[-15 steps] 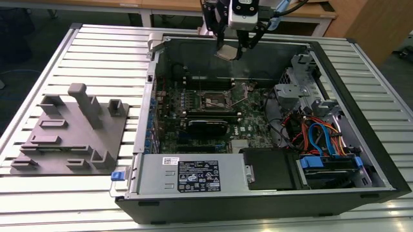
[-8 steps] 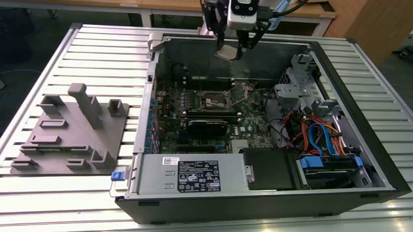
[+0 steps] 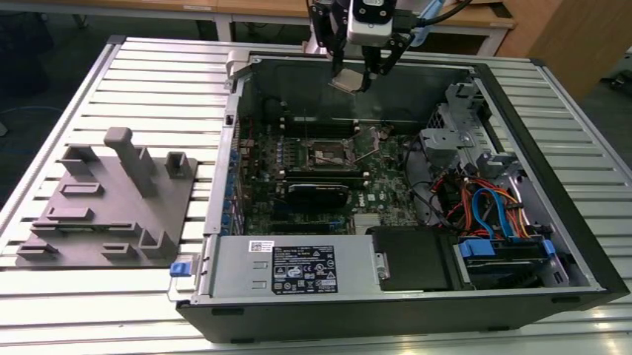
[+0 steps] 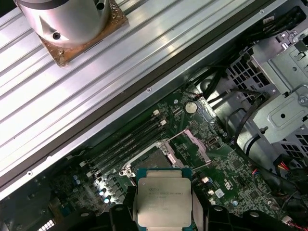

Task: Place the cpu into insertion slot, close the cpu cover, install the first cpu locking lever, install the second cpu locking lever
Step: 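Place the cpu into insertion slot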

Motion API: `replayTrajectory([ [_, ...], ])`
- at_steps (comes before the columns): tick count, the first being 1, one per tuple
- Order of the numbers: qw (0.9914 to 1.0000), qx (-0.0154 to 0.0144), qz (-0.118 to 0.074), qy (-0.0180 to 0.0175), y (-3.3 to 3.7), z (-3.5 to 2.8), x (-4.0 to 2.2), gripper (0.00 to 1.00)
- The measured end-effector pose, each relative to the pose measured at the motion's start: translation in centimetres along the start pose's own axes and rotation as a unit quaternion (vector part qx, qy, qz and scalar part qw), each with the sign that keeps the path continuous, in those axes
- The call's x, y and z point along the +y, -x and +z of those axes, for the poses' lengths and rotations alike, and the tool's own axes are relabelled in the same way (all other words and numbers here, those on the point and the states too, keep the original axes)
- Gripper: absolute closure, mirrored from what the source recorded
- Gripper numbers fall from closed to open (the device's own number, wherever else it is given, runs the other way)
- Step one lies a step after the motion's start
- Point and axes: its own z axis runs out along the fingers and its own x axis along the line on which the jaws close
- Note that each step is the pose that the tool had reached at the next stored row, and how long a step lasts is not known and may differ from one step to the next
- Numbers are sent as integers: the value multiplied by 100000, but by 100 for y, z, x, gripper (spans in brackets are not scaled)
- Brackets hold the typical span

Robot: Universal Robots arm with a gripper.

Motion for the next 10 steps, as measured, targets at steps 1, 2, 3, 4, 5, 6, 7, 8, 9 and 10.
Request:
replayTrajectory([
  [1, 100000, 0, -1, 0, 0, 0, 0, 46],
  [2, 100000, 1, 2, 4, 0, 0, 0, 46],
  [3, 100000, -1, 2, 1, 0, 0, 0, 46],
  [4, 100000, -2, 4, 0, 0, 0, 0, 46],
  [5, 100000, -1, 4, 2, 0, 0, 0, 46],
  [6, 100000, -1, 13, 1, 0, 0, 0, 46],
  [7, 100000, -3, 25, 0, 0, 0, 0, 46],
  [8, 100000, -4, 56, 0, 0, 0, 0, 46],
  [9, 100000, -9, 111, 1, 0, 0, 0, 46],
  [10, 100000, -18, 201, 3, 0, 0, 0, 46],
])
